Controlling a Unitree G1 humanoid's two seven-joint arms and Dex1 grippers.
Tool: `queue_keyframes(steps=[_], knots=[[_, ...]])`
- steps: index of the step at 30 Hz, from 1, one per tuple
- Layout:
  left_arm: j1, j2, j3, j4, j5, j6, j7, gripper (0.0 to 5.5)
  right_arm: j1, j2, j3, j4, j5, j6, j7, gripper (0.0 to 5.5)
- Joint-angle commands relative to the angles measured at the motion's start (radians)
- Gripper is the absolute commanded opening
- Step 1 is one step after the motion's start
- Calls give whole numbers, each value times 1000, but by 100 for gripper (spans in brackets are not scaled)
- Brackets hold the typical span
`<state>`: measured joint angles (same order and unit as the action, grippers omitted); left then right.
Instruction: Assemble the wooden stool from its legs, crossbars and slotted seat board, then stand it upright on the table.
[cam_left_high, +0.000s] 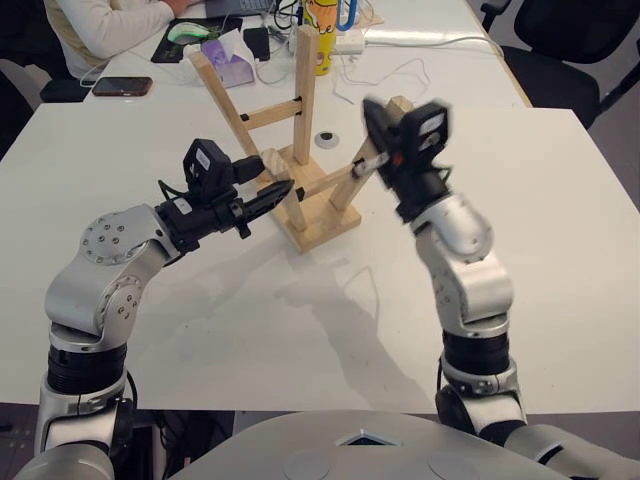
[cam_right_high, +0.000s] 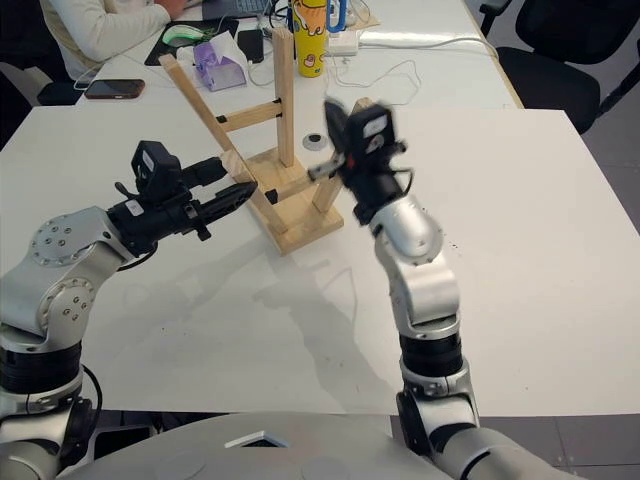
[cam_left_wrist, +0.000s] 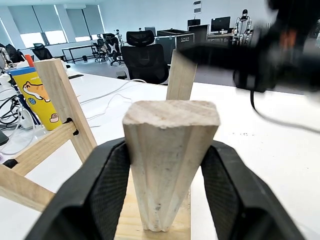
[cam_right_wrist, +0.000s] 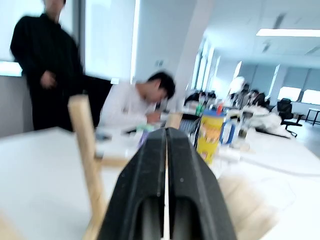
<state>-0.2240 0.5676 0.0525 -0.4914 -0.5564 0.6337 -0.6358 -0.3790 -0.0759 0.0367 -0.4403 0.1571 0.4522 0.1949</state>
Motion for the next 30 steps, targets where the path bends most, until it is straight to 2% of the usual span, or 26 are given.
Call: queue_keyframes(steps=[1, 4, 6, 9, 11, 16, 19, 25, 27, 30], knots=[[5, 45, 5, 46, 12, 13, -32, 218, -142, -29, -196, 17, 84, 79, -78, 2], [-9, 63, 13, 67, 16, -2, -55, 218, -226, -56, -346, 128, 177, 178, -135, 2], [-22, 73, 9, 81, 22, -14, -69, 218, -234, -61, -433, 210, 290, 282, -125, 28], [-38, 89, 6, 101, 32, -32, -88, 218, -198, -64, -491, 210, 458, 427, -82, 77], [-47, 100, 7, 117, 37, -43, -102, 218, -146, -88, -464, 204, 465, 447, -57, 118], [-79, 144, -28, 177, 52, -66, -181, 218, -72, -150, -307, 269, 376, 368, 48, 196], [-114, 159, -47, 235, 70, -88, -219, 218, -82, -136, -307, 253, 399, 354, 52, 249], [-168, 181, -45, 296, 82, -117, -261, 218, -174, -73, -491, 263, 601, 397, -67, 253], [-182, 184, -40, 307, 85, -121, -268, 218, -187, -81, -480, 267, 603, 407, -89, 253], [-208, 182, -38, 311, 86, -128, -273, 218, -165, -109, -382, 276, 521, 413, -109, 253]])
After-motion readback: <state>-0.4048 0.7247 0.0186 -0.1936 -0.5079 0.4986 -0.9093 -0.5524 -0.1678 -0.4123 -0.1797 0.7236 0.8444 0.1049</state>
